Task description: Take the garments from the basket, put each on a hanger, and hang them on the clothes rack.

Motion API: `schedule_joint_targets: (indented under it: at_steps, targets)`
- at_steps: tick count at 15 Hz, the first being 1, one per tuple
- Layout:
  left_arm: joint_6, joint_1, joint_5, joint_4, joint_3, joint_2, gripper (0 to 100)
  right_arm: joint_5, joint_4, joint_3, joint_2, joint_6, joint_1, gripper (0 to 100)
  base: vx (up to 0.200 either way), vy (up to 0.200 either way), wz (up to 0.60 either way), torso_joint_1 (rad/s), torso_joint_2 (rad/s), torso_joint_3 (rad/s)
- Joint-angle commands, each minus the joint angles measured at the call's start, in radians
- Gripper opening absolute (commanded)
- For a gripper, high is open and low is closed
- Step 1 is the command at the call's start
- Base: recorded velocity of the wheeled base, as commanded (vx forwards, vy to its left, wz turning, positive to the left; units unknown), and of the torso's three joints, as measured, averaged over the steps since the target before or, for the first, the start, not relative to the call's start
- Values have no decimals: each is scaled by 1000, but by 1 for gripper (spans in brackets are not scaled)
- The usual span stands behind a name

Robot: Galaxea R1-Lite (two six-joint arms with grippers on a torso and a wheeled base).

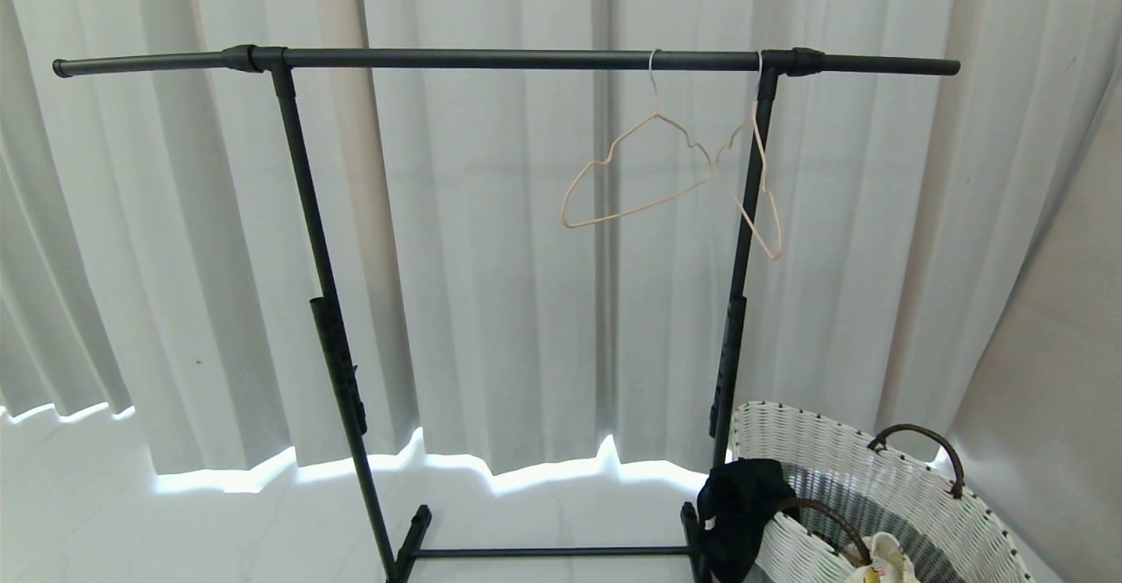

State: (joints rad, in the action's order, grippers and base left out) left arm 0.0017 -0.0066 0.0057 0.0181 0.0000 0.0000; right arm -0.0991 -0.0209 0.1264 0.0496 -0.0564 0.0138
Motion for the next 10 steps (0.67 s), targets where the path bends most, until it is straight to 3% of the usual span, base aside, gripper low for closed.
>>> schedule_joint_targets:
  at_steps: [1,6,10]
  targets:
    - [0,0,0,0,0,0,100,-22,-60,160,316,-53,46,100,0,0,0,0,0,0]
    - [0,0,0,0,0,0,100,-11,-64,151,883,-379,31,100,0,0,0,0,0,0]
    - [0,0,0,0,0,0,100,-2,159,159,1277,-438,32,100,0,0,0,0,0,0]
